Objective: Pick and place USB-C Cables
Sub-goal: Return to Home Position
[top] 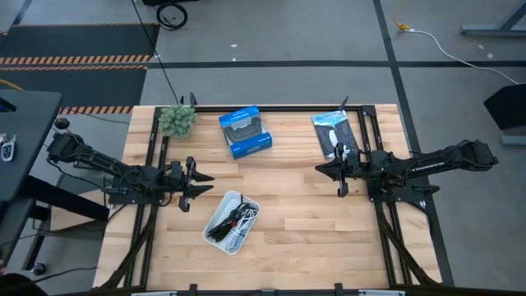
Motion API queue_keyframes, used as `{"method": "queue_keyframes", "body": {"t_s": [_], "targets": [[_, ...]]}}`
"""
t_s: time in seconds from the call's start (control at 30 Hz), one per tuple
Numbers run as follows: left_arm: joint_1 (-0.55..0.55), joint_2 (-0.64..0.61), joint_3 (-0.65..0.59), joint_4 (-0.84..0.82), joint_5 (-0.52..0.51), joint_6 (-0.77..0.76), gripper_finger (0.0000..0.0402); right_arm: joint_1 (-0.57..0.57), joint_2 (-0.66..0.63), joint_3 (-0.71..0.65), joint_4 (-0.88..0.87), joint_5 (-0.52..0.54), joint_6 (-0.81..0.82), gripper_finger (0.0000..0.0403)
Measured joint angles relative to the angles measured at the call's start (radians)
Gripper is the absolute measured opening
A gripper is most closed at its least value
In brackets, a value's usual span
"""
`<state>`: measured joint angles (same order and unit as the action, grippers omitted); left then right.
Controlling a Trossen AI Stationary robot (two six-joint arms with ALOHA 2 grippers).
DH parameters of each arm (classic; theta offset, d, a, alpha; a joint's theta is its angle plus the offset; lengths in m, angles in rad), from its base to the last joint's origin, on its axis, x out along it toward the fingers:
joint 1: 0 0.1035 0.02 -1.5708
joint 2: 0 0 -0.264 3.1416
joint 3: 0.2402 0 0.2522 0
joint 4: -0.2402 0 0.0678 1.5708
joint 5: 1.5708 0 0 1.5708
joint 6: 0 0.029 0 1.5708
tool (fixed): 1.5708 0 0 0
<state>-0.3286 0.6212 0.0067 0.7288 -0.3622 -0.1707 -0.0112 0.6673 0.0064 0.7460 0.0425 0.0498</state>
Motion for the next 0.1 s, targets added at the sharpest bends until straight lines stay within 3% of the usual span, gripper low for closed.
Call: {"method": "queue_keyframes", "body": {"t_s": [0.1], "targets": [[0.000,0.000,0.000,0.000,0.000,0.000,0.0133,0.000,0.000,0.000,0.000,0.000,0.000,0.0018]]}}
